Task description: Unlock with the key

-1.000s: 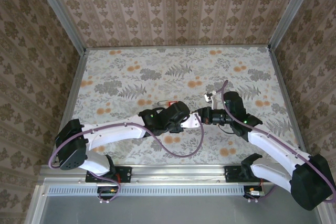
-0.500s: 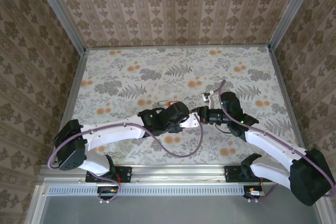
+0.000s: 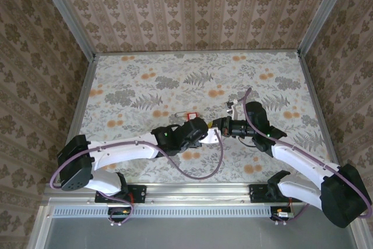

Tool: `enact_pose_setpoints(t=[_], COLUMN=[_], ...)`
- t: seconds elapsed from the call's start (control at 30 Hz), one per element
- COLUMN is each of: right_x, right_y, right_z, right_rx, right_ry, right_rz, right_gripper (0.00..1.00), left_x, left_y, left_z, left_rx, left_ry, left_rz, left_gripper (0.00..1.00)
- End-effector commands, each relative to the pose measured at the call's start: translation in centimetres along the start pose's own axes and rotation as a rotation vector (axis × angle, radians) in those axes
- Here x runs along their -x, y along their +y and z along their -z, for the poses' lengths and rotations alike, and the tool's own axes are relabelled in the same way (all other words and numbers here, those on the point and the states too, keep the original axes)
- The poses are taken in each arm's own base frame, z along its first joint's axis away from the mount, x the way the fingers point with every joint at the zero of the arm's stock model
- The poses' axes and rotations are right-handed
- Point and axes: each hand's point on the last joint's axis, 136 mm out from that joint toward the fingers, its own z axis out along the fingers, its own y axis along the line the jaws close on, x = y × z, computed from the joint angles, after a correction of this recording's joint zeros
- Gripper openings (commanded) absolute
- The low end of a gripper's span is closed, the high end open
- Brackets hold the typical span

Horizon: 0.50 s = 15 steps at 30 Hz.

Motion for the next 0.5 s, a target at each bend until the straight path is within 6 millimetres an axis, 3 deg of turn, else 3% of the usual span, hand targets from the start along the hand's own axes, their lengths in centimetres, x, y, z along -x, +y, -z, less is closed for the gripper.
enact_pose_setpoints(t=[0.0, 0.47], right_x=[-1.3, -0.5], right_y=[1.8, 4.3], right_z=[-0.4, -0.9], right_rx=[0.095, 0.203], right_ry=[0.084, 0.122], right_rz=[-0.052, -0.165], right_gripper=[0.02, 0.01], left_x=[3.6, 5.5], left_y=[4.2, 6.4], left_z=[1.5, 4.3], left_rx=[0.222, 0.573], left_ry=[-0.147, -0.243], left_rz=[0.007, -0.162], left_gripper=[0.11, 0.12])
